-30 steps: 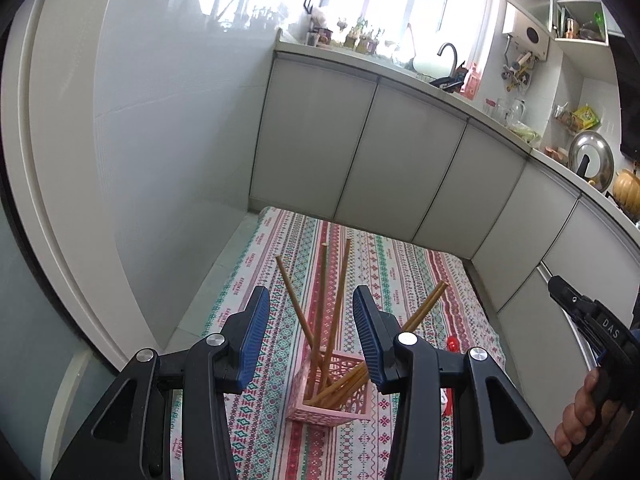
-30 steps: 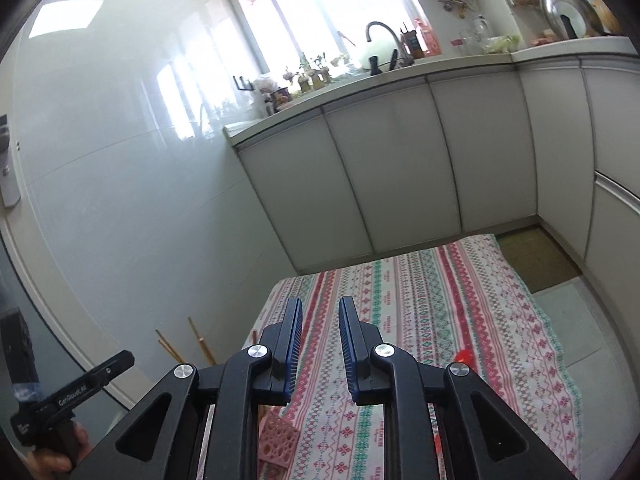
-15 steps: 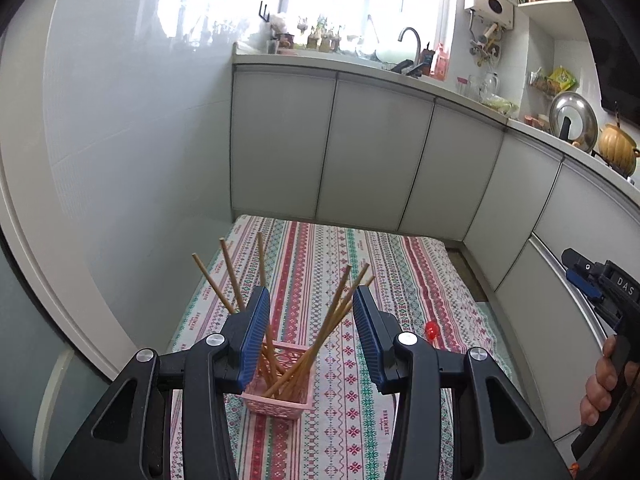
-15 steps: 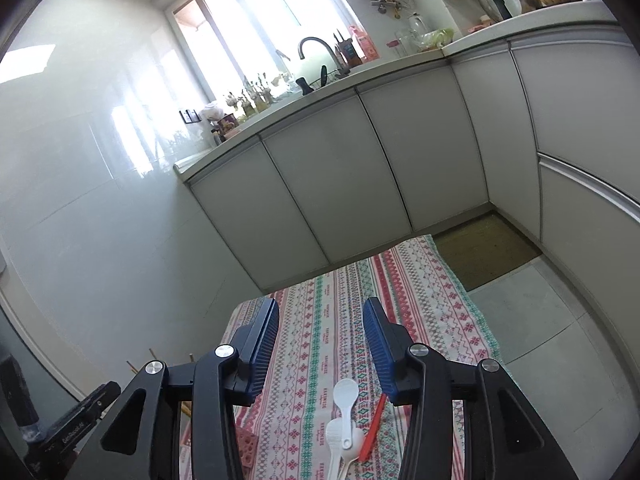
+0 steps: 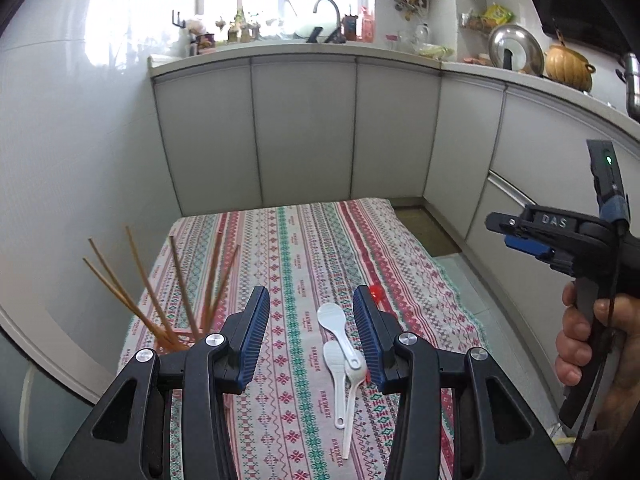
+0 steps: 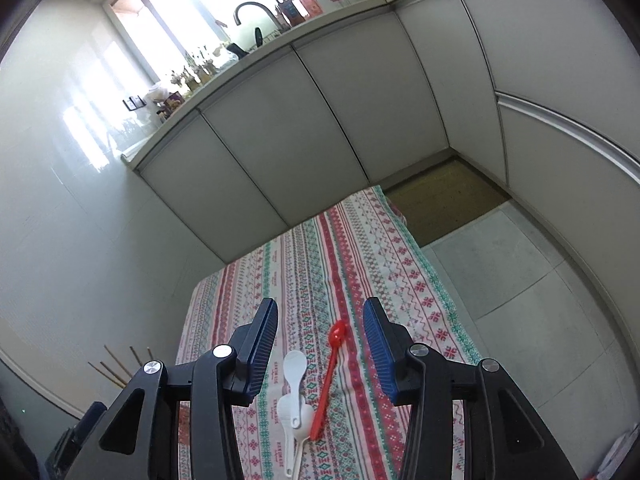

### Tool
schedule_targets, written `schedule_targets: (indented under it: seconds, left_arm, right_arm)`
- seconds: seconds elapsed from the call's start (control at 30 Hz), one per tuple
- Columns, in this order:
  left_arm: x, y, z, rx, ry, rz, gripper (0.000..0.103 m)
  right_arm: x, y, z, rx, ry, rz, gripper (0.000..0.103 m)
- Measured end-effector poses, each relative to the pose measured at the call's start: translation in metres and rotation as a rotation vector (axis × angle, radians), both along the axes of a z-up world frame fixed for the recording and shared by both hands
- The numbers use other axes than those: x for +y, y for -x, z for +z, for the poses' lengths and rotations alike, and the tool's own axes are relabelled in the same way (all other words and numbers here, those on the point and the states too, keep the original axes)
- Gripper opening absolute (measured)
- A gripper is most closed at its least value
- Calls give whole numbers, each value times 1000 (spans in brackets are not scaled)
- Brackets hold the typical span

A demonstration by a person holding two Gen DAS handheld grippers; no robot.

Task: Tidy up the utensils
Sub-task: 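Move both tools over the white spoons and red spoon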

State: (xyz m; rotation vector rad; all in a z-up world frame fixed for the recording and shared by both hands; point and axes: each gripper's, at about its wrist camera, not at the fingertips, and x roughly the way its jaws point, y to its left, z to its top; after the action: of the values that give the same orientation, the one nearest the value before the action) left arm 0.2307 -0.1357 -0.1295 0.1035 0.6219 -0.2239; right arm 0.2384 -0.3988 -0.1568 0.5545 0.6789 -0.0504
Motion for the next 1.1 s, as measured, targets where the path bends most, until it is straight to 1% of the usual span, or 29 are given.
schedule_targets:
  seconds: [0.07, 0.1, 0.17, 0.27, 0.43, 0.57, 0.63, 0.7, 0.77, 0.83, 0.97, 1.1]
  left_arm:
    - [-16, -4, -12, 26, -29, -39, 46]
    - [-24, -8, -20, 53, -42, -61, 46]
    - [-36, -21, -37, 127, -47, -90, 46]
    - [-43, -48, -58, 227, -37, -87, 46]
    - [-46, -101, -96, 381, -7, -44, 46]
    - [-41, -142, -127, 497, 46, -18, 47]
    - [-35, -161, -144, 561, 85, 24, 48]
    - [-31, -178, -160, 607, 113, 65, 50]
    - [-30, -189, -170, 633, 128, 83, 51]
    - [-30, -197, -176, 639, 132, 96, 52]
    - [-32, -213, -183, 634, 109, 116, 59]
    - [-35, -223, -193, 648, 107, 113, 59]
  right_arm:
    - [-3, -4, -8, 35, -9, 4, 45]
    - [-4, -6, -12, 52, -13, 8, 45]
    - [-6, -11, -19, 85, -20, 16, 45]
    - [-8, -17, -30, 135, -31, 26, 45]
    - [-9, -21, -40, 171, -44, 43, 45]
    - [-11, -24, -44, 187, -50, 50, 46]
    - [-12, -26, -46, 195, -53, 53, 46]
    - [-13, -27, -49, 205, -47, 54, 49]
    - [-13, -29, -51, 216, -30, 53, 52]
    - [-13, -31, -54, 223, -18, 54, 53]
    - [-15, -38, -59, 239, -17, 52, 54]
    - [-15, -46, -64, 254, -22, 49, 54]
